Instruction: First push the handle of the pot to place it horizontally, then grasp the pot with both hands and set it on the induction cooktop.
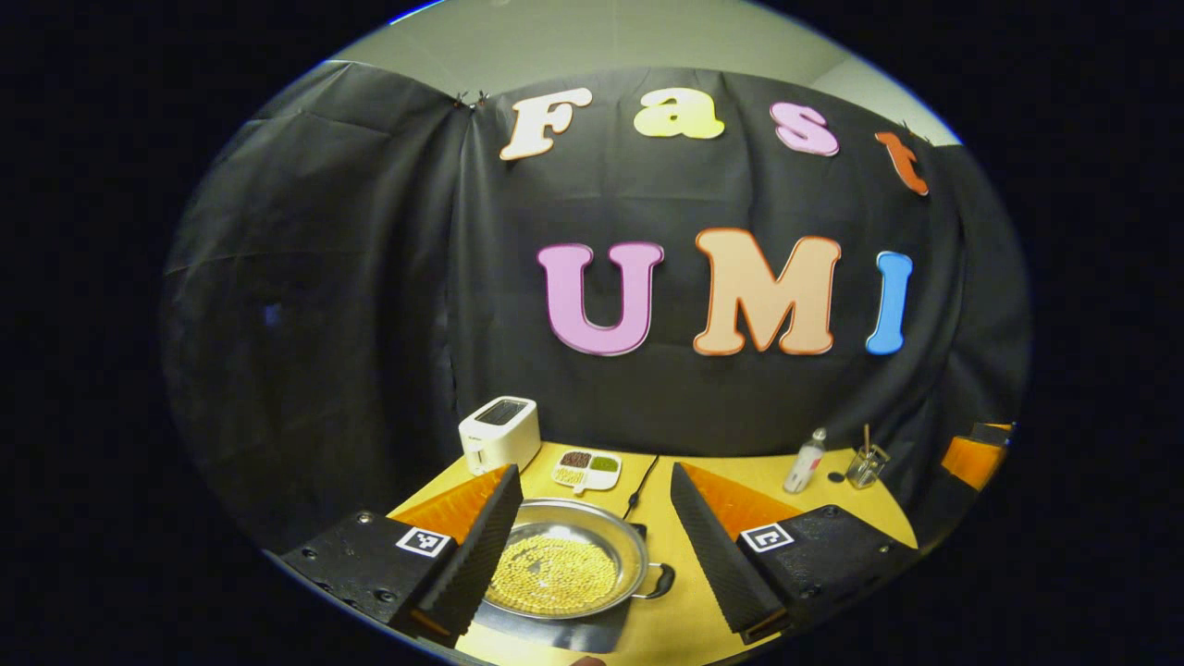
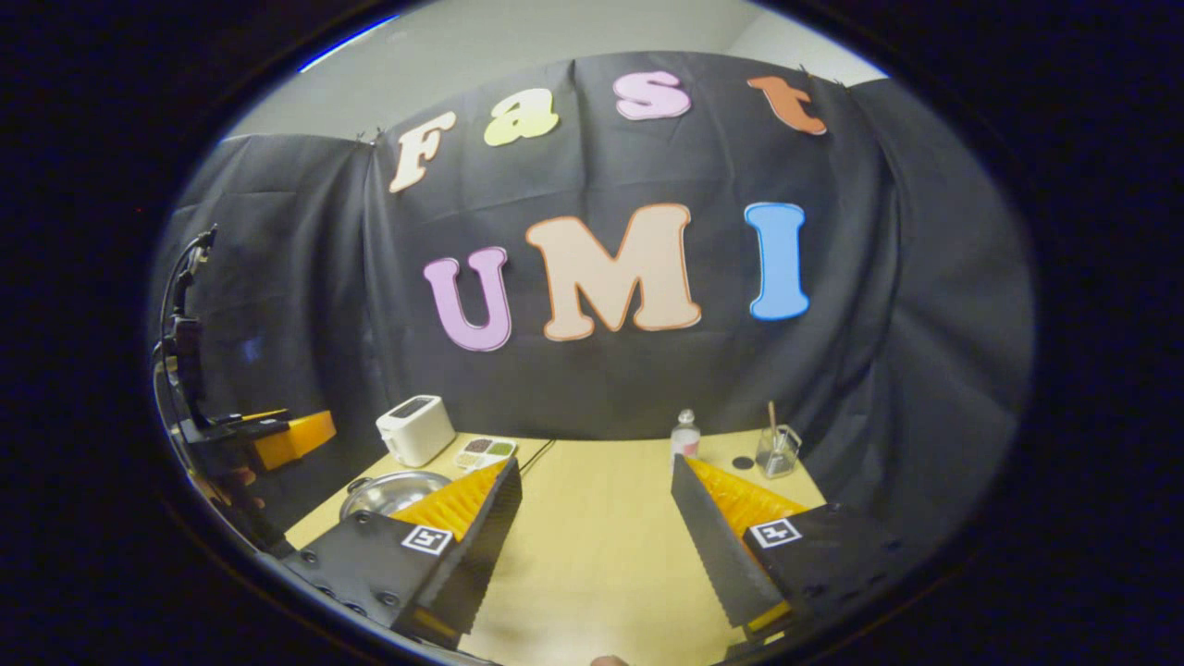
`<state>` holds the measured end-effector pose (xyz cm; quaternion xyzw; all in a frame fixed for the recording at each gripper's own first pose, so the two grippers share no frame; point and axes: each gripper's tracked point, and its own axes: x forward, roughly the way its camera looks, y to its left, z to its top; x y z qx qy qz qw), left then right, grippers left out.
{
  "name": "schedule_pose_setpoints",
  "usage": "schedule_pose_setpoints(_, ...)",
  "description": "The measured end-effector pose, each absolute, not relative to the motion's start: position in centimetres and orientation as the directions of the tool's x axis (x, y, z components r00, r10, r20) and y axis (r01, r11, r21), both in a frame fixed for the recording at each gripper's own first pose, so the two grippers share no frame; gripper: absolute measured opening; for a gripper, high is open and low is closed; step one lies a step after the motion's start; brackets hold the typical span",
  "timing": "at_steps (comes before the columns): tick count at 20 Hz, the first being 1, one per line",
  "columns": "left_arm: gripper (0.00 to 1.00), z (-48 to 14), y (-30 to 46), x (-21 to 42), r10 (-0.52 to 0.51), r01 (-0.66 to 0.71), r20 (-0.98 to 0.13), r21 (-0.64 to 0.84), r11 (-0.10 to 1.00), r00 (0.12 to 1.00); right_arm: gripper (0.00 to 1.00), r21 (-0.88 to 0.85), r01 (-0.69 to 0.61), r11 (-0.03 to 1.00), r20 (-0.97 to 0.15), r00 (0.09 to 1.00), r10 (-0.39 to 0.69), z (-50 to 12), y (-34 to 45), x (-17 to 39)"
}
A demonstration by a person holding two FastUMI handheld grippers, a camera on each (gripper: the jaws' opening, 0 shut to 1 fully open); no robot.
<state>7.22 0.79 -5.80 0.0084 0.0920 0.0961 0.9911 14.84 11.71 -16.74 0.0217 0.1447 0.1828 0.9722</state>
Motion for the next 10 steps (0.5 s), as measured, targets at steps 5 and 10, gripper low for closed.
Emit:
schedule_pose_setpoints(5, 0.98, -4.8, -3.1, 5.4, 0.189, -0.188, -0.075, 0.025, 0.982, 0.979, 0.93, 0.058, -0.362, 0.93, -0.183, 0.912, 0.367, -13.2, 9.1, 14.2)
schedule_pose_setpoints(10, 0.97, -4.1, -5.3, 4.5, 0.184, -0.183, -0.01, 0.046, 0.982, 0.983, 0.93, 0.055, -0.339, 0.939, -0.106, 0.933, 0.343, -10.8, 6.7, 13.5)
